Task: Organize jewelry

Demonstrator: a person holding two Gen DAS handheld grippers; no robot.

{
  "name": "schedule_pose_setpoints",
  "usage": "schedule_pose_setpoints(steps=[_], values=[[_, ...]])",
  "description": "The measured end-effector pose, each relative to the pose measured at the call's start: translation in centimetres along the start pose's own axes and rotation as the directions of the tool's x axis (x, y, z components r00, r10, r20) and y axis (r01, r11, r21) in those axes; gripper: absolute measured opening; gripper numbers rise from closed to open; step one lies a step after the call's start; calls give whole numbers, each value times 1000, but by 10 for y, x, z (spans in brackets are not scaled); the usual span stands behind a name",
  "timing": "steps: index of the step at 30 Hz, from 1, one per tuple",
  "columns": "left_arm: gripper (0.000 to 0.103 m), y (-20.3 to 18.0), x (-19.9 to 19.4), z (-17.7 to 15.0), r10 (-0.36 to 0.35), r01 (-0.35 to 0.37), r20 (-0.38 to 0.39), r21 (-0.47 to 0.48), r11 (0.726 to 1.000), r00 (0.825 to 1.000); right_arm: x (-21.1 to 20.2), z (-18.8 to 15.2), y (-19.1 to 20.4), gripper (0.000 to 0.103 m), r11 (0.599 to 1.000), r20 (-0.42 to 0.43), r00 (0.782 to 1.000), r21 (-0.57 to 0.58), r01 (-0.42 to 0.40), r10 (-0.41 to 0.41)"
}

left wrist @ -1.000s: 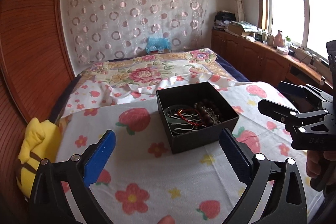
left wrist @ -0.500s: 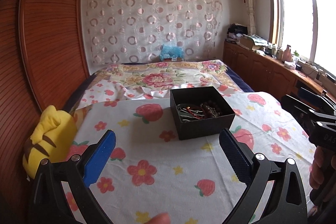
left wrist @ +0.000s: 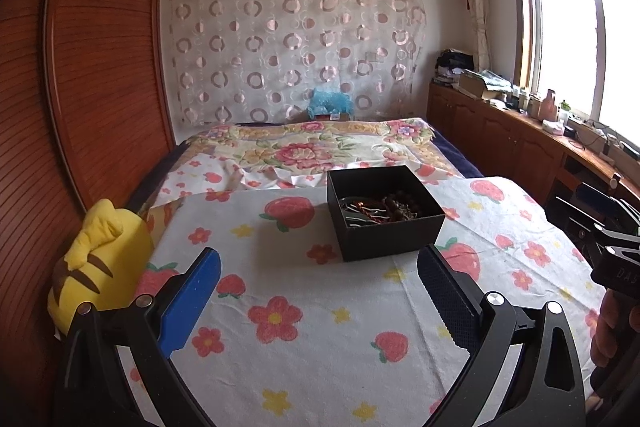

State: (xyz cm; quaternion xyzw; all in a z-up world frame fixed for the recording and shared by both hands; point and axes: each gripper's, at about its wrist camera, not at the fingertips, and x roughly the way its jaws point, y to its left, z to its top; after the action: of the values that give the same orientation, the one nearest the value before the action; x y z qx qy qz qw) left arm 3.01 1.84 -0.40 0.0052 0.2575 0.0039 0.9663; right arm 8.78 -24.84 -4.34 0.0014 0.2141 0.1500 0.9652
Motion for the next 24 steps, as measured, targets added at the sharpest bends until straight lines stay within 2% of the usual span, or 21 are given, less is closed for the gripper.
schedule_pose_setpoints(steps=[24], values=[[95, -1, -1, -1, 2, -2, 8, -3, 1000, 1000, -2, -7, 4, 100, 1000, -9, 1000, -5, -9, 9]])
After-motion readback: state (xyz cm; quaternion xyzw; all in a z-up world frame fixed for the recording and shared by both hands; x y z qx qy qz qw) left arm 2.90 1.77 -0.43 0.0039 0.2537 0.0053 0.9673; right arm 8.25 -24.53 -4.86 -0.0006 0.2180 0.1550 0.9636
